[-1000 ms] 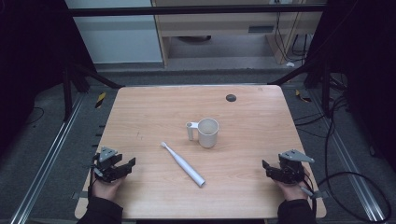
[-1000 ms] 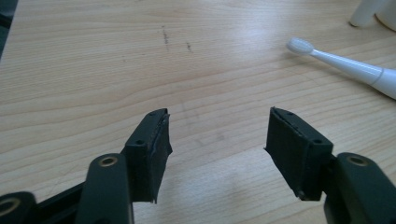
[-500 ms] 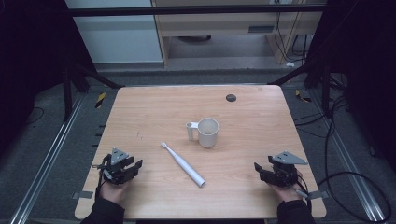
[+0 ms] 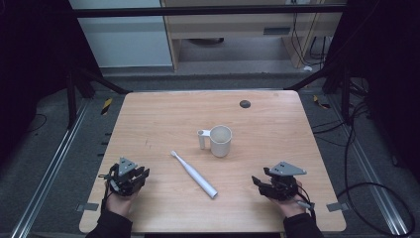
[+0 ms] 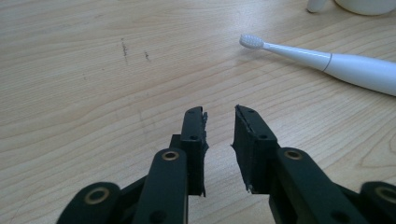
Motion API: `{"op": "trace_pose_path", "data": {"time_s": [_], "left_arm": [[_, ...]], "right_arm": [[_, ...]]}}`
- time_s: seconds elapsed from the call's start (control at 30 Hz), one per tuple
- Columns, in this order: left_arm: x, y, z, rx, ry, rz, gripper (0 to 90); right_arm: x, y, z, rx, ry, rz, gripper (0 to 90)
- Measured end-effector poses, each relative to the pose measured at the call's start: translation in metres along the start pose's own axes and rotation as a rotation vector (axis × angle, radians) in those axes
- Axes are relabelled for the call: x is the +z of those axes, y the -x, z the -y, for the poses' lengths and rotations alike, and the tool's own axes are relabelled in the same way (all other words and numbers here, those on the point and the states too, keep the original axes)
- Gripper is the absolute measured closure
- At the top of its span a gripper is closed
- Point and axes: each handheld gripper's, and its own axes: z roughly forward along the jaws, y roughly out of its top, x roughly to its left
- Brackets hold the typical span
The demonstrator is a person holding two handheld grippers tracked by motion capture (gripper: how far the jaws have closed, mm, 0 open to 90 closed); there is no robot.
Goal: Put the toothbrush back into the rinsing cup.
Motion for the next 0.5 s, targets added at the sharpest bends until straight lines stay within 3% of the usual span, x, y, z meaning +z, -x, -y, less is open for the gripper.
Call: {"op": "trace_pose_path", "data": {"time_s": [0.23,0.5], "left_arm": [[0.003,0.004,-0.001,0.013,-0.009,0.02,82.4],[0.012,0.016,-0.005,0.038,-0.025,0.074,88.5]], "right_arm": [[0.007,-0.011,-0.008,-0.007,0.008,-0.042,48.1],[0.021,-0.03,-0.017,-0.037,0.008,-0.108,54.8]]}}
